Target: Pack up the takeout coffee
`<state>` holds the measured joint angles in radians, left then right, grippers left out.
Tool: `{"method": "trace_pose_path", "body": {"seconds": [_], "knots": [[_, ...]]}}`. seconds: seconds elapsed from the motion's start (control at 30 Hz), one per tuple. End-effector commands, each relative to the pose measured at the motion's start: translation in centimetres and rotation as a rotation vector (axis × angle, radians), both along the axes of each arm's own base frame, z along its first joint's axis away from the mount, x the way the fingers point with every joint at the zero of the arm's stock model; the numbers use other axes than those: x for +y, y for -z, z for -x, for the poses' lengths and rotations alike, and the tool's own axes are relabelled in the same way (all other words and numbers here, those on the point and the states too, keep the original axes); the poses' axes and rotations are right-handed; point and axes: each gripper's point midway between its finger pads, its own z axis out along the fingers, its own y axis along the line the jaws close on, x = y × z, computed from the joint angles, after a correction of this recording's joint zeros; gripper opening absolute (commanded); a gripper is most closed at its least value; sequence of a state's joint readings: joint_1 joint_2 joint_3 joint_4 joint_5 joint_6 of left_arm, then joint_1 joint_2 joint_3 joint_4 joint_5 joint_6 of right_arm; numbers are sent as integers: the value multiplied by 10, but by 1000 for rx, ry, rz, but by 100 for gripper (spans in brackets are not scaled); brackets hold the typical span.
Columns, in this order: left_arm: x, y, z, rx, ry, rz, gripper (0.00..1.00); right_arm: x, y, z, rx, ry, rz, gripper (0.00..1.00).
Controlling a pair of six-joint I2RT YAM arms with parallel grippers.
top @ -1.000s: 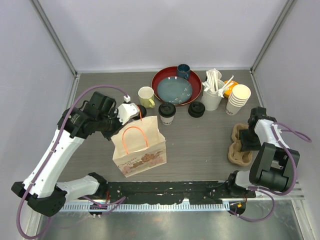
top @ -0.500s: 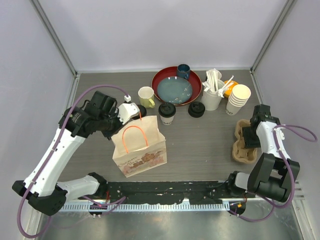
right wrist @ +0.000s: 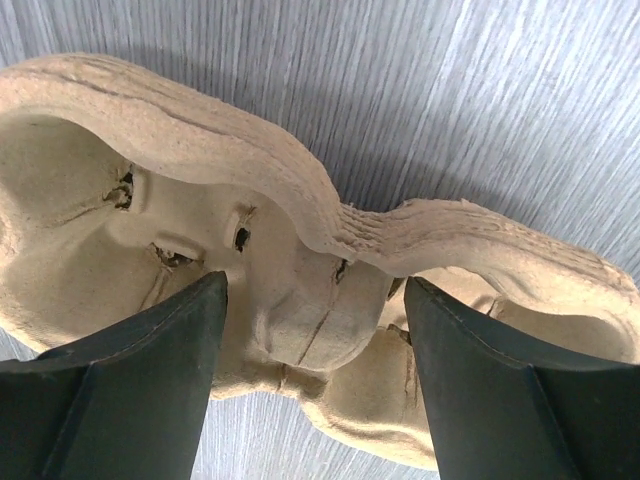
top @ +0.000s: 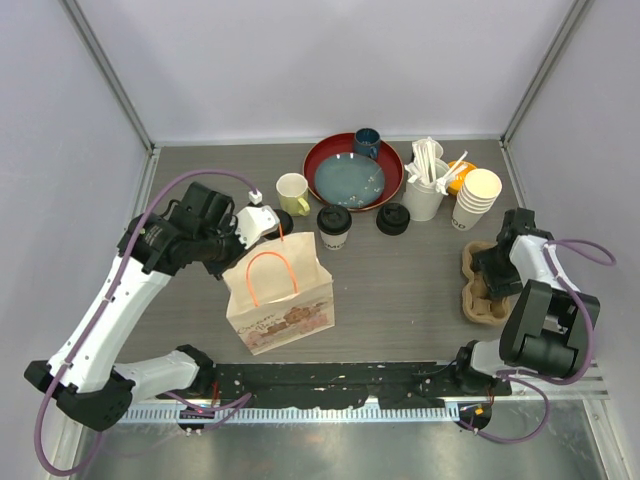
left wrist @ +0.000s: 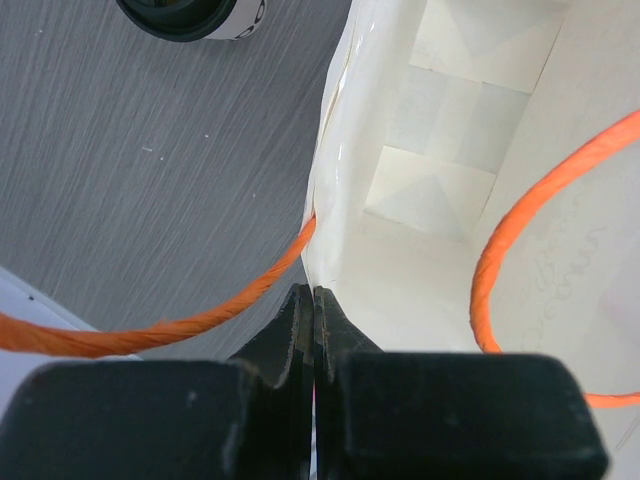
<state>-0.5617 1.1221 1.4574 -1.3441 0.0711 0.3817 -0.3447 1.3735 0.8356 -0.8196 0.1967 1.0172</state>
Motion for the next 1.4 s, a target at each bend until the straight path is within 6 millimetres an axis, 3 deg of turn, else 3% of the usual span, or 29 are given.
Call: {"method": "trace_pose_path", "body": {"seconds": [0.0, 0.2, 0.5, 0.53, 0.57, 0.63, 0.77, 0.87, 0.9, 0.93, 1.03, 1.37], "knots": [[5, -3, 8, 21, 20, -25, 0, 1, -4, -8, -29, -95, -5, 78], [4, -3, 6, 20, 20, -27, 0, -5, -18, -4, -24, -194, 46, 78], [3, -8, 4, 13, 25, -25, 0, -11, -72, -17, -175, -436, 186, 85], [2, -9, 4, 13, 27, -23, 0, -9, -77, -19, -192, -498, 196, 84], [2, -10, 3, 9, 30, -24, 0, -7, -85, -24, -233, -535, 214, 76], [1, -10, 2, 12, 32, -21, 0, -5, -93, -27, -254, -584, 239, 74], [-1, -12, 1, 12, 36, -17, 0, 2, -89, -33, -224, -700, 244, 69], [0, -11, 1, 14, 35, -20, 0, 18, -82, -48, -183, -828, 254, 66], [0, -10, 2, 18, 34, -23, 0, 32, -84, -57, -160, -905, 273, 66], [1, -9, 1, 17, 31, -27, 0, 37, -81, -57, -112, -954, 278, 61], [3, -6, 3, 21, 24, -36, 0, 36, -77, -63, -11, -1034, 304, 51], [3, -7, 4, 18, 33, -31, 0, 26, -61, -70, 107, -1049, 336, 53]]}}
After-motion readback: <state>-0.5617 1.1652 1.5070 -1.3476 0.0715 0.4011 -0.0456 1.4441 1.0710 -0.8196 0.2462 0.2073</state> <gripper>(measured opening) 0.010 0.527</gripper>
